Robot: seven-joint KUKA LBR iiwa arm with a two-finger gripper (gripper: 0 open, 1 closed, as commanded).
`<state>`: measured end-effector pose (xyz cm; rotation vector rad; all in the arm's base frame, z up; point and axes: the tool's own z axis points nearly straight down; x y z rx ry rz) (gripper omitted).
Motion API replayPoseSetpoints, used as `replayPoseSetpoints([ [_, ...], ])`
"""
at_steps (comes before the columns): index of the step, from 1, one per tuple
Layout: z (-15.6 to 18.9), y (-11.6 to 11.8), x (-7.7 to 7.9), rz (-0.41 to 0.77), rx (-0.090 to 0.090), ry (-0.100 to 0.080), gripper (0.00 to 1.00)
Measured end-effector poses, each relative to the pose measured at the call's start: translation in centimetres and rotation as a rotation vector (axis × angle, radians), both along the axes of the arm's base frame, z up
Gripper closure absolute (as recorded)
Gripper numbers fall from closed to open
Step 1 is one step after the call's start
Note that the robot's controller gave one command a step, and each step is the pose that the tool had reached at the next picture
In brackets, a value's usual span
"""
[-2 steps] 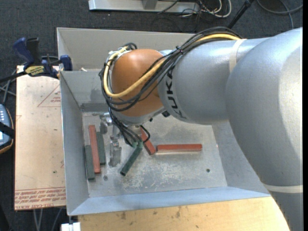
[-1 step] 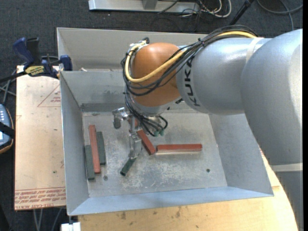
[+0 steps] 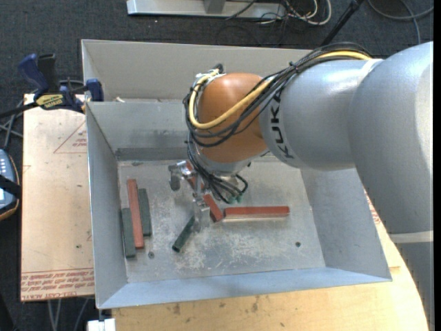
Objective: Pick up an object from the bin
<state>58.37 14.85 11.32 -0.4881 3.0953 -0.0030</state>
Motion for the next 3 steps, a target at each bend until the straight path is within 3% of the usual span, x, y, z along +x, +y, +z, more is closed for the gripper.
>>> replayPoseSetpoints([
  [1,-1.8,-0.3,-2.1,0.007,0.003,0.013,0.0],
  [2,-4.2,0.9,-5.0,0.142,0.002,0.006,1.0],
  [3,-4.2,0.9,-5.0,0.142,0.002,0.006,1.0],
])
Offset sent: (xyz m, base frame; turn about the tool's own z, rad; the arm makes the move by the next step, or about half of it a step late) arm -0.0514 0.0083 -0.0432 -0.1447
